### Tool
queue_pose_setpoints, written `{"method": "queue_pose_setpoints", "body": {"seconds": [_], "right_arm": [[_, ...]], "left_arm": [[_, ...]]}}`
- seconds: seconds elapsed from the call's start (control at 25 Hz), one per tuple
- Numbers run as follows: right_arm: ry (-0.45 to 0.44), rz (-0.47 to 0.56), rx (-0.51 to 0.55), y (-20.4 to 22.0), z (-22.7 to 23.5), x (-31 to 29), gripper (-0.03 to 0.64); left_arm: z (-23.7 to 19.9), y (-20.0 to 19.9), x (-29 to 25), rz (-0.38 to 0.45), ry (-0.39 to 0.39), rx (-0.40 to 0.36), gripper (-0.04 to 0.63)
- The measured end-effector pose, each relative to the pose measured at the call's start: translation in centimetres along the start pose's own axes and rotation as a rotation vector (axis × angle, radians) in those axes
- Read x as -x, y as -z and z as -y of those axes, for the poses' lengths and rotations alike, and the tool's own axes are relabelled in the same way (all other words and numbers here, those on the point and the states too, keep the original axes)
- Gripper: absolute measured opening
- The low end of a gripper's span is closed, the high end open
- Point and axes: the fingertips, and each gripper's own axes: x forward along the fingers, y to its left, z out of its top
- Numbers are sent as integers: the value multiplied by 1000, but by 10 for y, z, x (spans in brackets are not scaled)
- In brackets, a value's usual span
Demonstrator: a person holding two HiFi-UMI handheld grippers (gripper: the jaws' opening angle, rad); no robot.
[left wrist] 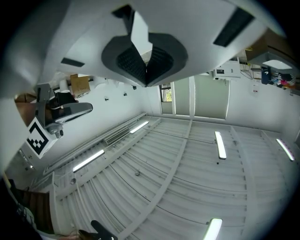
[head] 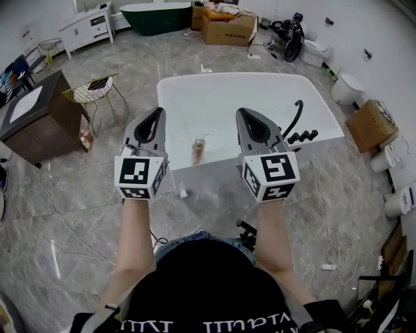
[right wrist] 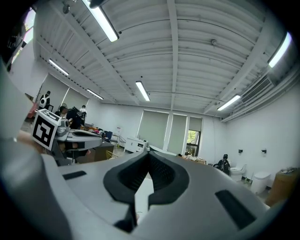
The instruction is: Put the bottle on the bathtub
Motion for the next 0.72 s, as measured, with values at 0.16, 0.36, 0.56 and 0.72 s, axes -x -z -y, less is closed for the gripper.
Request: {"method": "queue_pose_setpoints", "body": {"seconds": [0.16,0.36,0.56,0.72], "right_arm": [[16,5,4,-4,2,5,15],[14,9,6,-6,0,10,15],[12,5,14,-2,-3,15,15],[9,0,19,0,-2,17,15]], "left_arm": [[2,-13,1,25,2,-34,12],[3,-20,3,28,1,-56,12],[4,-19,6,22,-27,-79,12],[1,-18,6,-2,-45,-64,12]]}}
